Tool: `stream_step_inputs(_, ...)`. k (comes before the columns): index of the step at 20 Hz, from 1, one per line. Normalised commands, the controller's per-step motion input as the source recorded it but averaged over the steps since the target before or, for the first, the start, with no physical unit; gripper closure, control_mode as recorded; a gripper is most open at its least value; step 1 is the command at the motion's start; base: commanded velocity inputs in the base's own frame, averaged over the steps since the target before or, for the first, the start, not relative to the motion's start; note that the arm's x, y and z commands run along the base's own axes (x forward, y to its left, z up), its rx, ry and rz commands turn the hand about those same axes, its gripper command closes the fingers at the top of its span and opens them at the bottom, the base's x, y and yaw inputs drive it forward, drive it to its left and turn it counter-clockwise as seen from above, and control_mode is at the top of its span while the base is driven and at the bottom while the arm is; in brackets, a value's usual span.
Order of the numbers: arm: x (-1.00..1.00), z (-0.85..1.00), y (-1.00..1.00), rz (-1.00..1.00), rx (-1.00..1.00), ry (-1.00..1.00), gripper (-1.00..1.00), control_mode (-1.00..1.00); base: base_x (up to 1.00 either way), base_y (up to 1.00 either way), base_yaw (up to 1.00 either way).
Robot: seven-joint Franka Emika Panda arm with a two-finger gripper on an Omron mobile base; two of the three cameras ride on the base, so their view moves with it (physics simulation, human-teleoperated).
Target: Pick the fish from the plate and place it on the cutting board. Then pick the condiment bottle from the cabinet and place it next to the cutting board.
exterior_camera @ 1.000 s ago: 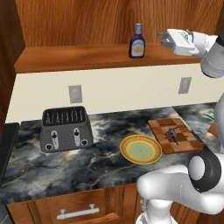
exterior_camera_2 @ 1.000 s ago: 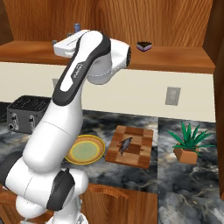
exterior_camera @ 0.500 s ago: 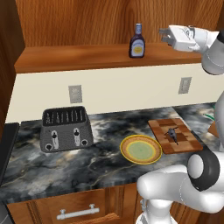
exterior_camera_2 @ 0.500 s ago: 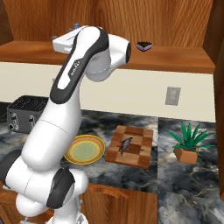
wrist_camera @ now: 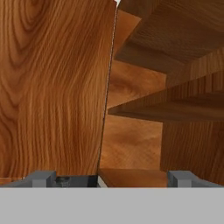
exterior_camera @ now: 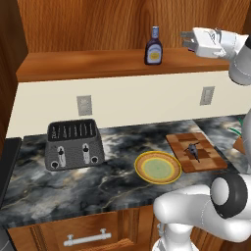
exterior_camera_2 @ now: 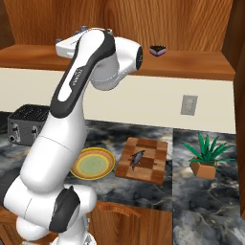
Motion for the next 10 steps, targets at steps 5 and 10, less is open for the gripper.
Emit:
stream_step_inputs(5,-0.12,0.00,0.00,-0.04,0.00,0.00,-1.00,-1.00,0.00,0.00,0.00)
stream_step_inputs(10,-0.01,0.00,0.02,-0.04,0.00,0.00,-1.00,-1.00,0.00,0.00,0.00)
